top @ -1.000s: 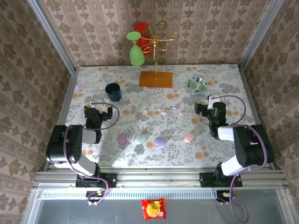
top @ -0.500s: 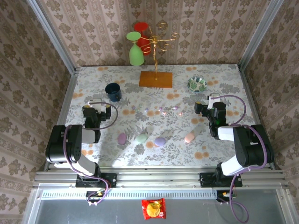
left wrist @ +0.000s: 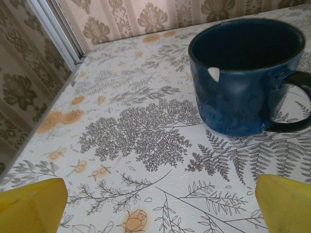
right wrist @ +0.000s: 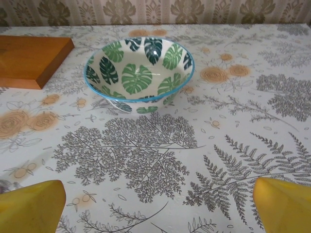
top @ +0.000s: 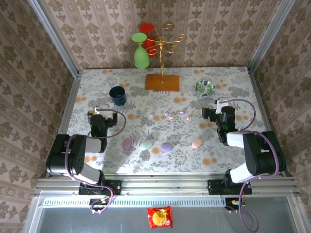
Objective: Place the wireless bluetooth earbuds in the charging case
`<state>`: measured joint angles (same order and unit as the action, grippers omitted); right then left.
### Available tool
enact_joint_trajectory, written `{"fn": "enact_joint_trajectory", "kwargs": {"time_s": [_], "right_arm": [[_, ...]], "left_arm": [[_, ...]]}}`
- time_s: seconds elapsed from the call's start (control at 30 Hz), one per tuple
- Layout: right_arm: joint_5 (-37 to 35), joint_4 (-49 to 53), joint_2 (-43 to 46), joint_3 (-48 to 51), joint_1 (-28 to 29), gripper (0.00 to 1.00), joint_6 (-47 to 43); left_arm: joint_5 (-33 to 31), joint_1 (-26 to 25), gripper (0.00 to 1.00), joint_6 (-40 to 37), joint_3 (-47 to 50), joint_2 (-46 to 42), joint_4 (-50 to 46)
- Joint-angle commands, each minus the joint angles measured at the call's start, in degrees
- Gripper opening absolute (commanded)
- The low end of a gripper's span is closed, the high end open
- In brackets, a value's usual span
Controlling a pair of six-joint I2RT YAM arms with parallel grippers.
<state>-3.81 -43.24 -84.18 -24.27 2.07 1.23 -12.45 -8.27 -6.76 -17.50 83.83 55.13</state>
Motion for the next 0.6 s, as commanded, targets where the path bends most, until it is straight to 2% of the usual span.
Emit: {"fn": "enact_joint_trajectory", "kwargs": {"time_s": [0.0, 0.07, 0.23, 0.33, 0.43, 0.57], "right_arm": [[1.3, 7.39, 6.95, -1.08, 0.67, 1.0, -0.71], [3.24, 13.77, 10.25, -2.51, 0.82, 1.0, 0.27], [3.44, 17.0, 17.24, -0.54, 3.29, 1.0, 1.24], [4.1, 22.33, 22.01, -1.14, 5.85, 1.0, 0.63], [5.99, 27.89, 26.6, -2.15, 8.19, 1.0, 3.15], [8.28, 31.08, 30.85, -1.28, 11.87, 1.0, 12.47]], "left_arm": [[-5.47, -2.97, 1.0, -2.83, -0.99, -7.89, -6.21], [-6.76, -4.65, 1.0, -2.74, -1.92, -12.83, -12.93], [-7.19, -7.23, 1.0, -0.42, -2.75, -23.22, -25.58], [-5.85, -9.74, 1.0, 2.7, -4.55, -27.74, -33.95], [-6.69, -13.55, 1.0, 7.43, -8.45, -30.86, -45.89], [-7.18, -17.12, 1.0, 17.02, -13.92, -32.31, -61.82]]}}
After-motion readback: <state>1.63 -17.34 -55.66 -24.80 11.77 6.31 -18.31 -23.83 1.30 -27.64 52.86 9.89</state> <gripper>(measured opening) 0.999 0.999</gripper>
